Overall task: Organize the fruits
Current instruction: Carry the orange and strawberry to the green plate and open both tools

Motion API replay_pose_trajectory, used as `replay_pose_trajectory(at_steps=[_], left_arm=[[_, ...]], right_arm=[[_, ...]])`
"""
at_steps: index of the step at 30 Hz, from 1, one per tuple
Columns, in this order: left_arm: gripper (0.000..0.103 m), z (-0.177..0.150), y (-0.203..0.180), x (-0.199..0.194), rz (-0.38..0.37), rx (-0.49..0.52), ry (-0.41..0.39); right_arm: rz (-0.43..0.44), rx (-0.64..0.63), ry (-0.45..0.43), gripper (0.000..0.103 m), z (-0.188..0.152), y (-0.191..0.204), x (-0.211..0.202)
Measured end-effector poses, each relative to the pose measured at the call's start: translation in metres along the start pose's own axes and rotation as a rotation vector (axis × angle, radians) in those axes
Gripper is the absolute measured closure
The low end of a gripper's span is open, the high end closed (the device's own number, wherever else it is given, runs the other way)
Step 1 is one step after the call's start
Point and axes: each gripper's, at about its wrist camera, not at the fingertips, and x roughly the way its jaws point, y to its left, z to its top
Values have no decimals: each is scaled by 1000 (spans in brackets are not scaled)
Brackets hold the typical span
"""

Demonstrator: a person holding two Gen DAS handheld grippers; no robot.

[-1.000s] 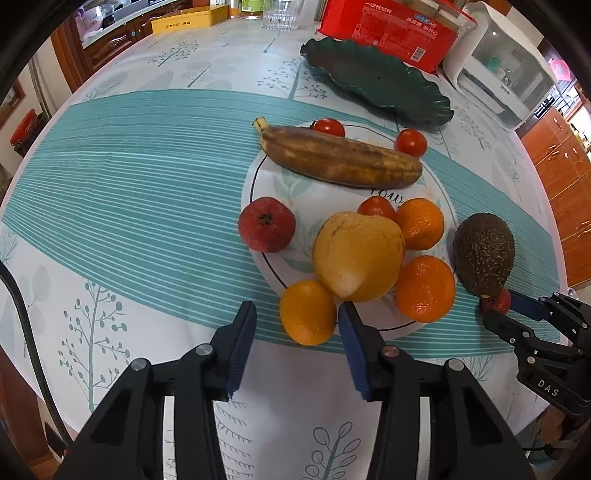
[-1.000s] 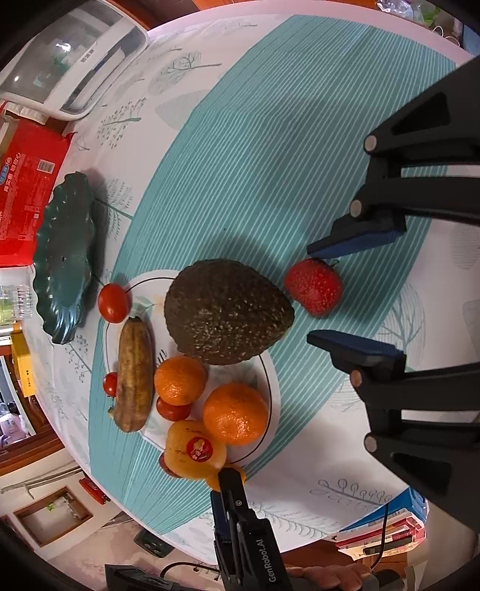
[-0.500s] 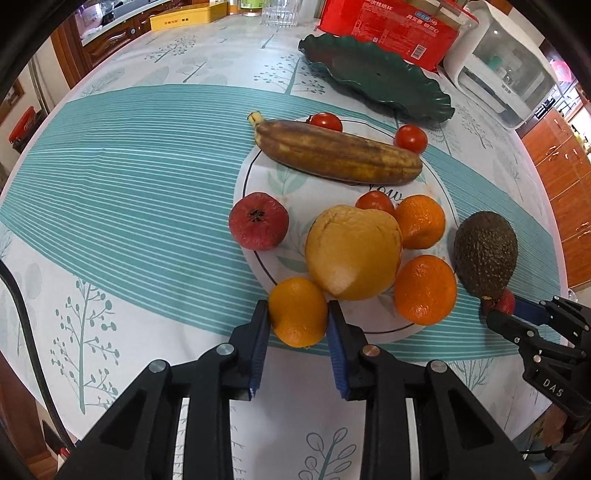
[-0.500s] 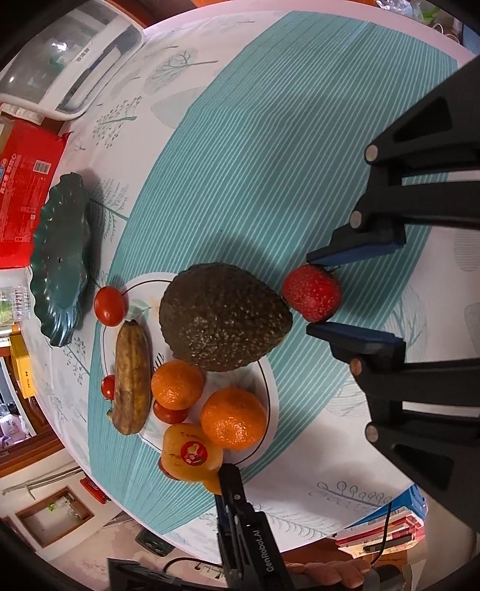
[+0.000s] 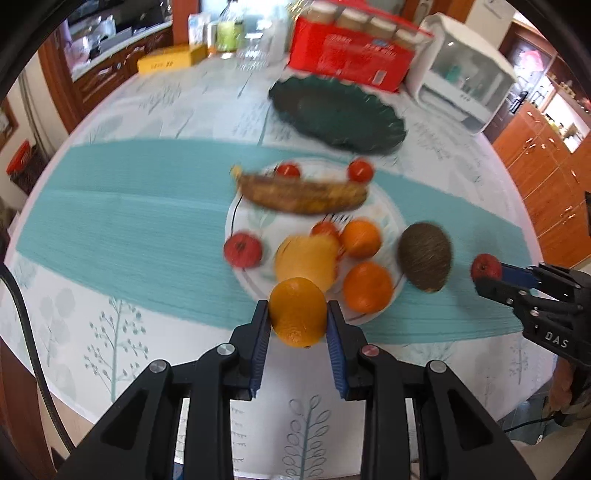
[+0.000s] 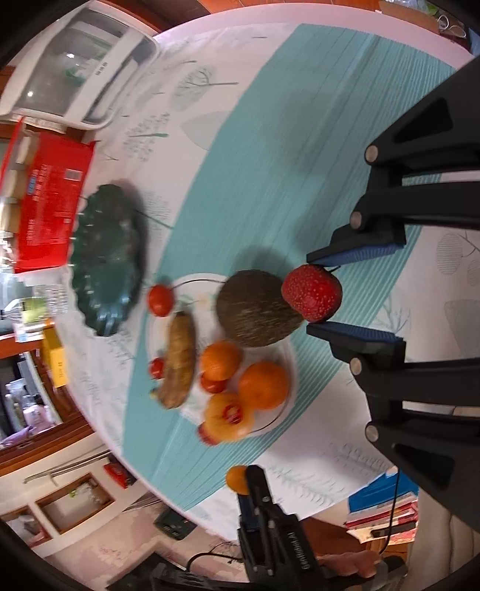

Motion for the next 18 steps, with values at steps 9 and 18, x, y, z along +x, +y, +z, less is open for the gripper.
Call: replay_pose_trajectory(at_steps=[9, 18], left_arm=[[75, 46, -12, -48, -34, 19, -94], [75, 99, -25, -76, -2, 66, -178]], right_arm=[[-1, -24, -96, 72, 33, 9, -35], [5, 0, -181, 72, 83, 0, -68]])
